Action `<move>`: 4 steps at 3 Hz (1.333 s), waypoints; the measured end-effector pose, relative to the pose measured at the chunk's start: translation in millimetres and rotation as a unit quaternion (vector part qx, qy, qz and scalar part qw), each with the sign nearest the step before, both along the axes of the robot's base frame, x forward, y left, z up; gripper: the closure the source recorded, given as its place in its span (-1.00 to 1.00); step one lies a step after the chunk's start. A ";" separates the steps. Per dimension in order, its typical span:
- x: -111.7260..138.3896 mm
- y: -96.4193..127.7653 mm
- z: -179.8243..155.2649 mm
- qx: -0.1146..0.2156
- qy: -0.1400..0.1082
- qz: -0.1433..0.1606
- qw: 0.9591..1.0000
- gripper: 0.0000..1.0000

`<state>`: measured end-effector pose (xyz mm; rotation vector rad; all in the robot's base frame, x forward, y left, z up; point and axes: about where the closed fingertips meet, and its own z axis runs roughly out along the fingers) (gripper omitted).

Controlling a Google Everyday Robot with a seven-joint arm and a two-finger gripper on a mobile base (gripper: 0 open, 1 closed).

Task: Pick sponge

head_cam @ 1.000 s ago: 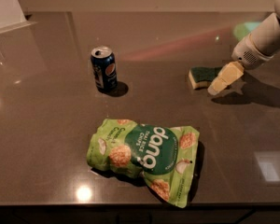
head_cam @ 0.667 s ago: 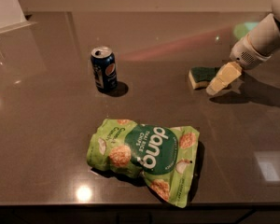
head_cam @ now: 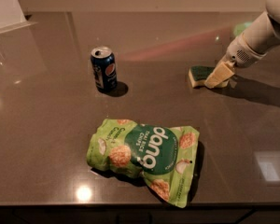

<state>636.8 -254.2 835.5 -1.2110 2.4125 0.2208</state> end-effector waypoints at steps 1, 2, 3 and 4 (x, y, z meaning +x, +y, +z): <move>-1.5 6.5 10.2 0.007 -0.009 0.005 1.000 0.40; -7.7 21.3 33.8 0.024 -0.025 0.016 0.999 0.88; -19.2 43.2 63.2 0.035 -0.032 0.032 0.998 1.00; -29.2 62.1 95.8 0.039 -0.043 0.047 0.997 1.00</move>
Offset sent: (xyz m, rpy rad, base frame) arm -0.0173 0.0363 0.0694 0.0887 -0.1006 0.0544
